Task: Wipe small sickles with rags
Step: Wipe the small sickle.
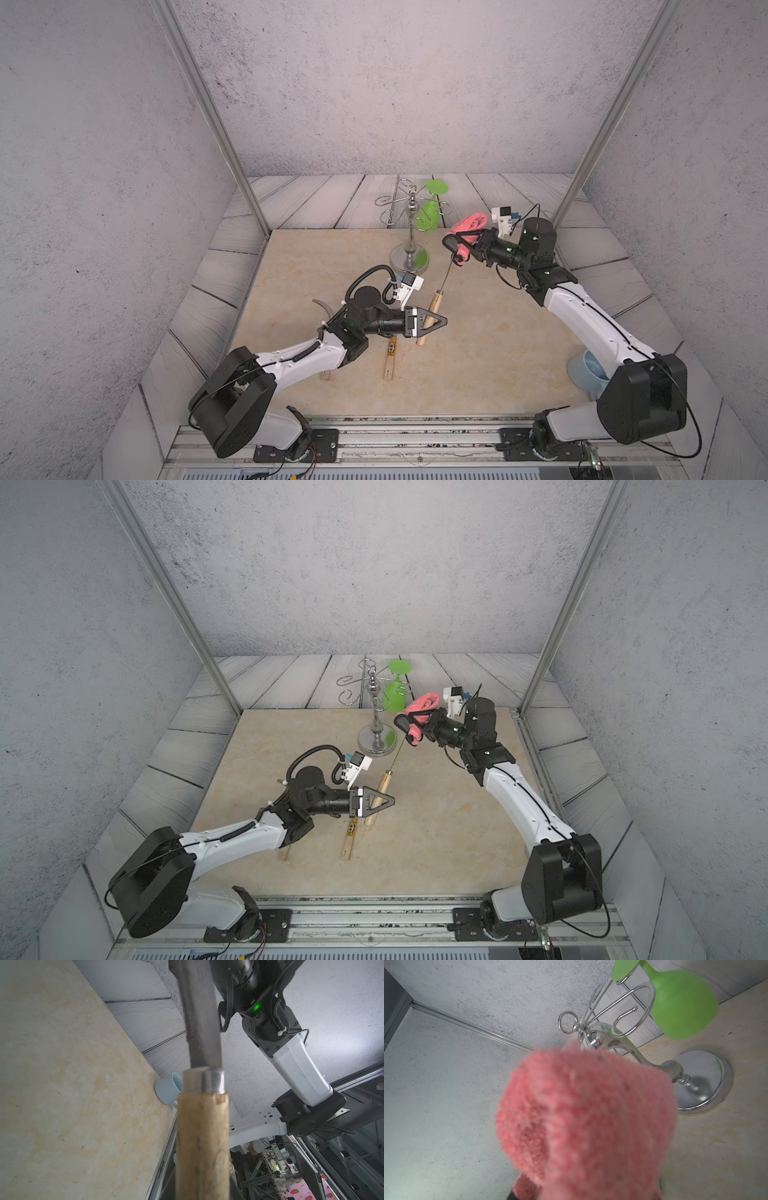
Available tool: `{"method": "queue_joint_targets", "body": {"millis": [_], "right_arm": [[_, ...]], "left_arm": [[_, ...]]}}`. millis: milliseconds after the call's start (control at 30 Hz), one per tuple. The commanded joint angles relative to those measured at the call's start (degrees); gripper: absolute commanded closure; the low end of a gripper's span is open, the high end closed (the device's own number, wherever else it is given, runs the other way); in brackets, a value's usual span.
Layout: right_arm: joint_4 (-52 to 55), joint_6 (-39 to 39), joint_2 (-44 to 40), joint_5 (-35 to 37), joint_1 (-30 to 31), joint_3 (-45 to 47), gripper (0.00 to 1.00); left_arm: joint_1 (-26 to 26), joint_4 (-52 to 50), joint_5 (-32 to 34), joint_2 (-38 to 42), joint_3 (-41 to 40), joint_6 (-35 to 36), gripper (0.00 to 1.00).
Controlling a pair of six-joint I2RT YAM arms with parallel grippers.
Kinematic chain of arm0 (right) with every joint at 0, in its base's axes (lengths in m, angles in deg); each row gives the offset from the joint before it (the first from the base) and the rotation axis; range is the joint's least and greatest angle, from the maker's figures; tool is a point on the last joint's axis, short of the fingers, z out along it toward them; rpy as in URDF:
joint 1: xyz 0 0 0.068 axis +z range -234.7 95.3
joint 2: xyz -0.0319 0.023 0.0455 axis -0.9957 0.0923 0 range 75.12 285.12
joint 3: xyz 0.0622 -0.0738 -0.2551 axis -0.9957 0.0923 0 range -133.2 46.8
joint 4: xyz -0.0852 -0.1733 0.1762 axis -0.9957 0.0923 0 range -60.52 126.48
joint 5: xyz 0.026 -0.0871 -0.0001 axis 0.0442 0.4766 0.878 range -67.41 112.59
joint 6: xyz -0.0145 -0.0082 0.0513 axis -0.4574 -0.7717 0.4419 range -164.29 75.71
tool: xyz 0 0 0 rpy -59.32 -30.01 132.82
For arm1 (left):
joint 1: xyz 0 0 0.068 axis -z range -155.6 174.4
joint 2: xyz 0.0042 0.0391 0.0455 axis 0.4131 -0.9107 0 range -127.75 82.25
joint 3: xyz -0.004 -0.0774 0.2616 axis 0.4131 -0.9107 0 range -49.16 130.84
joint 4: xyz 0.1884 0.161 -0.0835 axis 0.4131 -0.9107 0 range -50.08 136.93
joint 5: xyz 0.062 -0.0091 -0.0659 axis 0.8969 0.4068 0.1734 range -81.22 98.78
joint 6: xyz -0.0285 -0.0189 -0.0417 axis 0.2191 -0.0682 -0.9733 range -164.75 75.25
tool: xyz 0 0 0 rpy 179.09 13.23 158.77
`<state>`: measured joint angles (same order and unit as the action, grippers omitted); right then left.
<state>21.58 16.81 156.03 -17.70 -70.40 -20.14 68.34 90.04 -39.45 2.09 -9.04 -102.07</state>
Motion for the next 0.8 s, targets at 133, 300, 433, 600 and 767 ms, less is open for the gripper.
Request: {"method": "queue_joint_targets", "body": {"millis": [133, 300, 433, 600, 767], "right_arm": [[-5.06, 3.56, -0.19, -0.31, 3.58, 3.46, 0.91], [-8.45, 5.69, -1.16, 1.23, 5.90, 6.14, 0.91], [-8.38, 5.68, -2.75, 2.57, 7.79, 8.04, 0.91], [-6.50, 4.66, -6.07, 4.31, 10.36, 10.52, 0.91], [-3.76, 3.46, -8.97, 4.79, 12.06, 12.93, 0.91]], "left_arm": [[0.30, 6.93, 0.55, -0.69, 4.54, 0.53, 1.00], [0.13, 6.81, 1.68, -1.07, 5.76, 1.00, 1.00], [-0.55, 6.98, 2.52, -1.11, 6.05, 1.26, 1.00], [-2.60, 7.31, 2.35, -1.05, 6.46, 0.99, 1.00], [-4.54, 7.66, 2.18, -1.09, 6.95, 0.44, 1.00]]}}
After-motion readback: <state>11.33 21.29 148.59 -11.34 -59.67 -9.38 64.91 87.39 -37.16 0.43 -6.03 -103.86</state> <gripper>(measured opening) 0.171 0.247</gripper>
